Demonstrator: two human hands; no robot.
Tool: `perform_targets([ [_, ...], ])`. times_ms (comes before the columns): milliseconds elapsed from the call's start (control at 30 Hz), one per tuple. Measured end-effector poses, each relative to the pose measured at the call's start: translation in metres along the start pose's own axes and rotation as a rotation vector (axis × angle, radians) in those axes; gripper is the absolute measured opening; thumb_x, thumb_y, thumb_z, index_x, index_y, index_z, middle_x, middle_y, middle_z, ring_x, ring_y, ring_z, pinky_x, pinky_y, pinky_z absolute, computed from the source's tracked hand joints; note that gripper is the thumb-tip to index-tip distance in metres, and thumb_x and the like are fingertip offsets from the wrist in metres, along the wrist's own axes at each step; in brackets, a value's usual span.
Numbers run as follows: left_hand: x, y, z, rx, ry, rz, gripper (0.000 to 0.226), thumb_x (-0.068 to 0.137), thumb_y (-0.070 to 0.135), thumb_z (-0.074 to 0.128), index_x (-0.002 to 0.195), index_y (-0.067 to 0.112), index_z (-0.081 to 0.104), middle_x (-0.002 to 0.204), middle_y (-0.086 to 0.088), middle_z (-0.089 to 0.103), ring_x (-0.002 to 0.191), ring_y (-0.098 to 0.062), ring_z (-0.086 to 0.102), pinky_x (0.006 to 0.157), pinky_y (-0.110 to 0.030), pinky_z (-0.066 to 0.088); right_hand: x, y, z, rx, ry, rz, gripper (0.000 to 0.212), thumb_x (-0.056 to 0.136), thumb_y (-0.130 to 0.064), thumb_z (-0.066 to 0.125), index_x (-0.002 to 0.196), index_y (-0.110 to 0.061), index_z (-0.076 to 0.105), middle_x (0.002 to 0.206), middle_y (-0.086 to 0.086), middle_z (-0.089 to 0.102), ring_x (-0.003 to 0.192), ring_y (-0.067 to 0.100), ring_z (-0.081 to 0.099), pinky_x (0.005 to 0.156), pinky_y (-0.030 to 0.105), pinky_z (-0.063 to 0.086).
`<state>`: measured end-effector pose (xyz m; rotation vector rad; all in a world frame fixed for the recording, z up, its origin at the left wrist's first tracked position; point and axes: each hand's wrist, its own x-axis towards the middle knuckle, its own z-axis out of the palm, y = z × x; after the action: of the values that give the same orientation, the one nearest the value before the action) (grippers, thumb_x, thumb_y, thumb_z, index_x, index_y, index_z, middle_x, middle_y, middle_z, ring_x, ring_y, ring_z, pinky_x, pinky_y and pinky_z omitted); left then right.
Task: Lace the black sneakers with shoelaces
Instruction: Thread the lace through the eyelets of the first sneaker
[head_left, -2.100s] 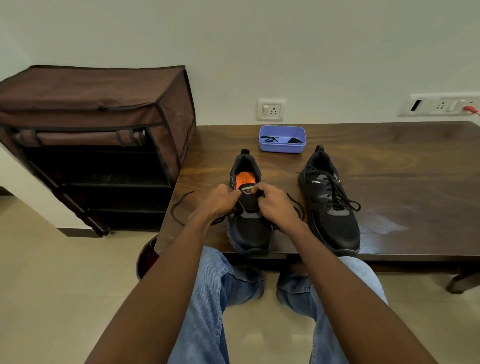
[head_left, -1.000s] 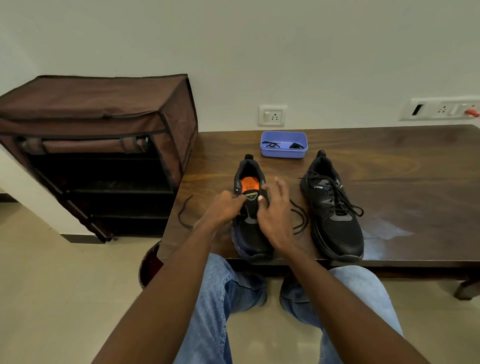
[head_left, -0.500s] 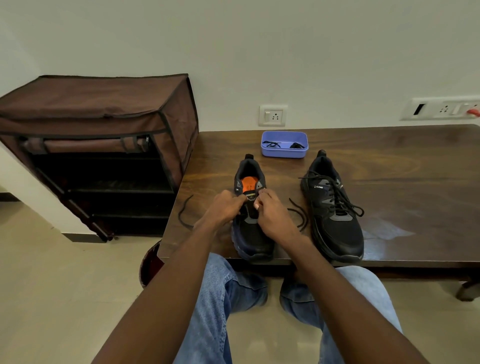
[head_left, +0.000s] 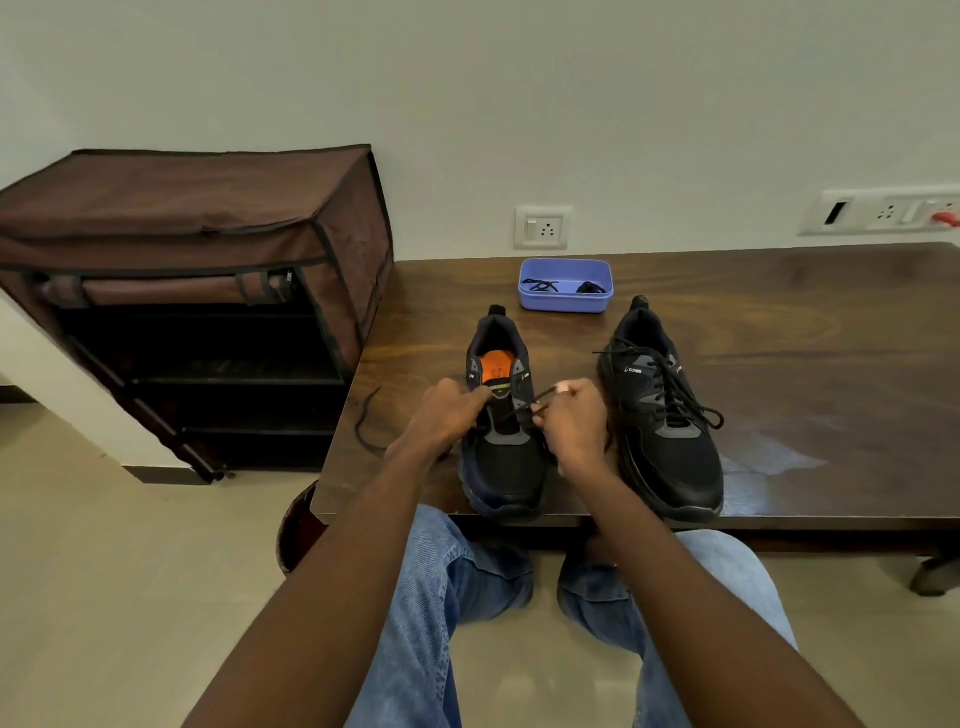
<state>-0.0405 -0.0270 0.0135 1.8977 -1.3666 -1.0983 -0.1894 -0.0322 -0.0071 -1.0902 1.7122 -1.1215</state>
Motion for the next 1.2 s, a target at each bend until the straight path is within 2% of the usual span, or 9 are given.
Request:
perform_targets([
  [100,0.001,0.001,0.001,0.024,-0.009,0.018,0.03,0.098,0.031,0.056,0.074,0.013,0.062,0.067,-0.003,0.06,0.059,-0.013,0.052,0.06,-0.029,0.043,0.002,-0.004,-0.005,0.447,0.063,0.293,0.028,0.094,0.009,0.038,0.075,-0.004,0.055,0.077,0.015,0.06,0.067,0.022,0.061,0.06,0.031,0.053],
  [267,-0.003,0.001,0.0,0.02,0.005,0.028,0.03,0.096,0.032,0.058,0.075,0.011,0.064,0.067,-0.004,0.061,0.059,-0.013,0.054,0.054,-0.025,0.042,-0.005,0.004,-0.001,-0.365,0.025,-0.482,0.02,0.091,-0.007,0.057,0.11,-0.008,0.064,0.137,0.01,0.044,0.119,0.026,0.049,0.1,0.041,0.044],
  [367,-0.002,0.001,0.0,0.01,-0.003,0.019,0.03,0.096,0.032,0.058,0.075,0.012,0.063,0.067,-0.003,0.062,0.056,-0.011,0.053,0.051,-0.023,0.041,-0.005,0.014,0.008,-0.644,-0.208,-0.698,0.031,0.085,-0.007,0.059,0.112,-0.011,0.072,0.151,0.018,0.035,0.139,0.035,0.028,0.113,0.046,0.032],
  [467,-0.002,0.001,0.001,0.017,0.01,0.023,0.03,0.096,0.033,0.059,0.075,0.012,0.064,0.066,-0.002,0.062,0.053,-0.009,0.053,0.048,-0.021,0.041,-0.003,0.019,0.012,-0.792,-0.327,-0.629,0.029,0.091,-0.012,0.057,0.115,-0.012,0.073,0.157,0.018,0.029,0.143,0.036,0.022,0.115,0.048,0.028],
  [633,0.0,0.0,0.002,0.006,0.012,0.033,0.029,0.096,0.031,0.058,0.073,0.013,0.062,0.066,-0.002,0.061,0.055,-0.01,0.053,0.05,-0.022,0.041,-0.005,0.011,0.009,-0.684,-0.32,-0.551,0.015,0.091,-0.006,0.053,0.101,-0.008,0.065,0.124,0.012,0.057,0.104,0.033,0.06,0.088,0.048,0.05],
  [767,0.0,-0.002,0.002,0.007,0.02,0.043,0.031,0.096,0.03,0.058,0.069,0.015,0.059,0.062,0.0,0.058,0.048,-0.006,0.048,0.048,-0.02,0.039,0.007,-0.002,-0.005,-0.276,-0.027,-0.183,0.013,0.096,-0.013,0.047,0.095,-0.02,0.058,0.096,0.005,0.066,0.088,0.024,0.065,0.08,0.048,0.055],
  [900,0.001,-0.004,0.001,0.004,0.015,0.057,0.032,0.096,0.03,0.058,0.068,0.016,0.059,0.062,0.0,0.058,0.049,-0.008,0.046,0.051,-0.022,0.038,0.019,-0.008,-0.026,-0.11,0.212,0.053,0.016,0.094,-0.009,0.046,0.098,-0.016,0.059,0.113,0.009,0.063,0.096,0.027,0.061,0.092,0.049,0.05],
  [1067,0.003,-0.004,0.0,0.022,0.008,0.042,0.03,0.096,0.033,0.059,0.079,0.009,0.066,0.069,-0.005,0.062,0.052,-0.011,0.05,0.051,-0.024,0.042,0.006,-0.003,-0.016,-0.438,-0.016,-0.525,0.036,0.085,0.0,0.062,0.115,-0.017,0.069,0.145,0.008,0.042,0.134,0.026,0.039,0.111,0.045,0.038],
  [1200,0.001,-0.006,-0.001,-0.002,0.008,0.058,0.032,0.096,0.031,0.059,0.082,0.004,0.068,0.07,-0.01,0.067,0.042,-0.007,0.052,0.043,-0.021,0.041,-0.001,0.008,0.002,-0.779,-0.328,-0.677,0.027,0.09,-0.014,0.063,0.115,-0.018,0.074,0.158,0.01,0.031,0.144,0.029,0.022,0.117,0.044,0.027],
])
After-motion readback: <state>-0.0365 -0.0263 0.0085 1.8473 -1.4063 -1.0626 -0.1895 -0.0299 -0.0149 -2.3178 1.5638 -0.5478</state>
